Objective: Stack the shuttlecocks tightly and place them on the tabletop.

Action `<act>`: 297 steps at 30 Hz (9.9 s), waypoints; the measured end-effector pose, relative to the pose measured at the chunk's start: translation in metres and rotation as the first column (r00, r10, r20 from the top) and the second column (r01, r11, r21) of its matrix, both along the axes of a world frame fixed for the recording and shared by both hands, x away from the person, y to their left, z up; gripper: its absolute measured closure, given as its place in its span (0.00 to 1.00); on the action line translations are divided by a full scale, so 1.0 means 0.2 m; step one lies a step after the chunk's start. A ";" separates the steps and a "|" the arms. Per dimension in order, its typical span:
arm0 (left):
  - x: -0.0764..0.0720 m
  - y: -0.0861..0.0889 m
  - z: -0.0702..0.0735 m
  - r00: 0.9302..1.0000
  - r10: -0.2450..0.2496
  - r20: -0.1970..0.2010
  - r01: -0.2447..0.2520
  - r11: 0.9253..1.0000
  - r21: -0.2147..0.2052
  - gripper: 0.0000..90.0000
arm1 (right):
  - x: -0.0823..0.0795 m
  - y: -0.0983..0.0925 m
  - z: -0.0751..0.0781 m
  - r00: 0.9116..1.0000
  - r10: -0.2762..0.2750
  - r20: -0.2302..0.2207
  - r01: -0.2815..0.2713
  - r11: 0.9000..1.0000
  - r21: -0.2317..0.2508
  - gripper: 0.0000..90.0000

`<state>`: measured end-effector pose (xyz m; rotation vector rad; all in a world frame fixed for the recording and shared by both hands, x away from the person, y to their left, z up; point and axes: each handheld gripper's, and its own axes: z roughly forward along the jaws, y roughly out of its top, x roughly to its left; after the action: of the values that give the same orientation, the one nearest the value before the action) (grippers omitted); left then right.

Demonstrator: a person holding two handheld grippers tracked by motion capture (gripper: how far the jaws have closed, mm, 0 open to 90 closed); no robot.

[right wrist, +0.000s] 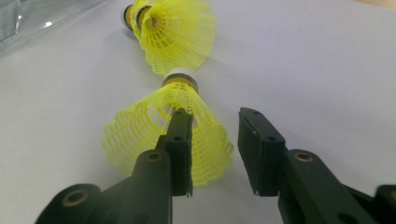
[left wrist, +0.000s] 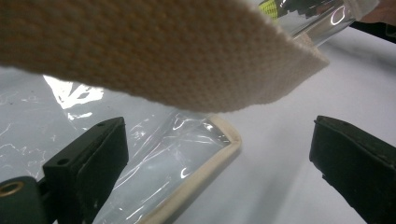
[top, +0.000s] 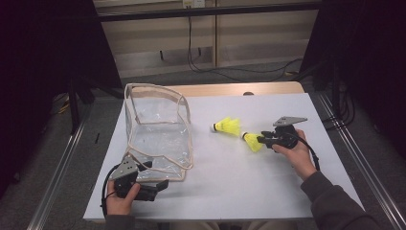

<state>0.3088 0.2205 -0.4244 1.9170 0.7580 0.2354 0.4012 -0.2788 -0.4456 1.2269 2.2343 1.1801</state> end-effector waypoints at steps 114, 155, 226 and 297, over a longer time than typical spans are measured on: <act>0.00 0.00 0.00 1.000 -0.004 0.006 0.004 1.000 -0.006 0.05 | -0.05 0.15 0.04 0.999 -0.036 0.037 0.035 0.999 0.018 0.99; 0.00 0.00 0.00 1.000 -0.001 0.009 0.001 1.000 -0.006 0.05 | 0.07 0.27 0.03 0.999 -0.008 0.049 0.004 0.997 0.083 0.99; -0.01 -0.01 0.00 1.000 -0.001 0.010 0.002 1.000 -0.011 0.05 | 0.04 0.35 -0.01 0.999 0.054 -0.003 -0.054 0.996 0.076 0.99; 0.00 0.00 0.00 1.000 -0.005 0.007 0.005 1.000 -0.019 0.05 | 0.07 0.46 -0.04 0.998 -0.038 -0.055 0.044 0.992 0.119 0.32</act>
<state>0.3081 0.2198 -0.4243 1.8989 0.7482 0.2312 0.4146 -0.1876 -0.4530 1.3580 2.1918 1.2970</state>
